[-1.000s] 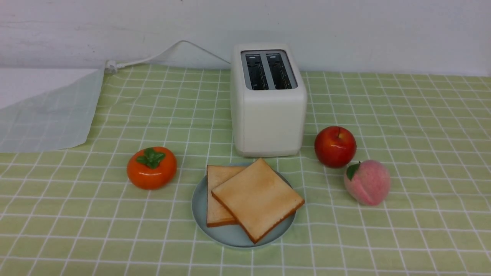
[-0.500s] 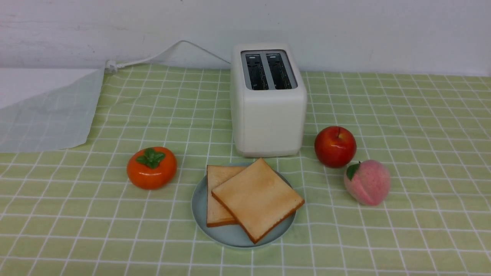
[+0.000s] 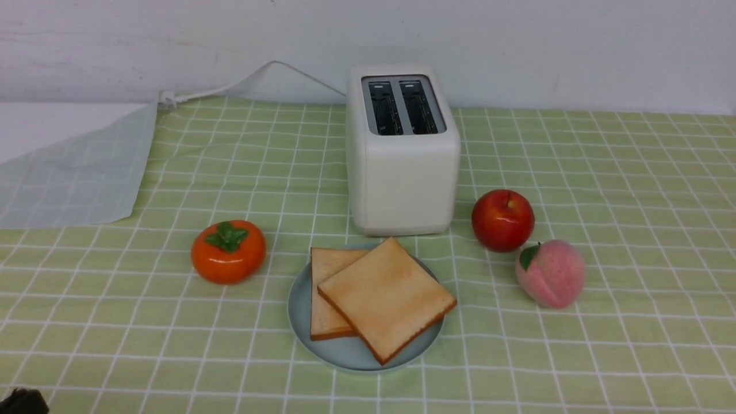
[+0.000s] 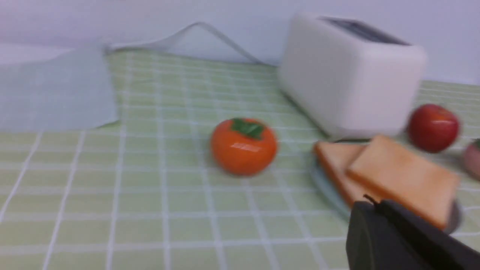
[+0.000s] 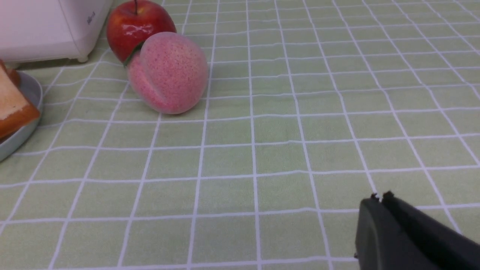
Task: Take toasted bread from bread machine on green coffee tablecloth place on plate.
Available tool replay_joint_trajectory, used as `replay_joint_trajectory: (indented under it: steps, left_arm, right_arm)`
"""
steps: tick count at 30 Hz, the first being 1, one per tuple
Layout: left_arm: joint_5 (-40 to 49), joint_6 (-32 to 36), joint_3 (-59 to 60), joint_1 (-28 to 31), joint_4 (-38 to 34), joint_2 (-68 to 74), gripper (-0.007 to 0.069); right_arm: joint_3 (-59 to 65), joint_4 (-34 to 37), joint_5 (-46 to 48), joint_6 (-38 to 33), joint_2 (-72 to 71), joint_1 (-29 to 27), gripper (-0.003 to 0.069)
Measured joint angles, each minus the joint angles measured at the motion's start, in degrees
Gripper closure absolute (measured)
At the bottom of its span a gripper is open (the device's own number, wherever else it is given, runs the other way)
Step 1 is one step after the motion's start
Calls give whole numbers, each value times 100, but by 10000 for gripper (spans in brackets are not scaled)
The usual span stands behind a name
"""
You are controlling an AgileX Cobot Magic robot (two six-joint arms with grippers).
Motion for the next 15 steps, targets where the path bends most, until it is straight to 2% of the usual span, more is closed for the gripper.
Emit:
replay_joint_trajectory:
  steps: [3,7,15]
  left_arm:
    - [314,-254,318,350,35,-9,637]
    - [884,-430,367,417,74,-9,637]
    - [879,-478,367,417,69,-9,637]
  right_arm:
    - [0,-2,0,0,0,1,661]
    - [0,-7,0,0,0,1,658]
    - [0,-9,0,0,0,1,650]
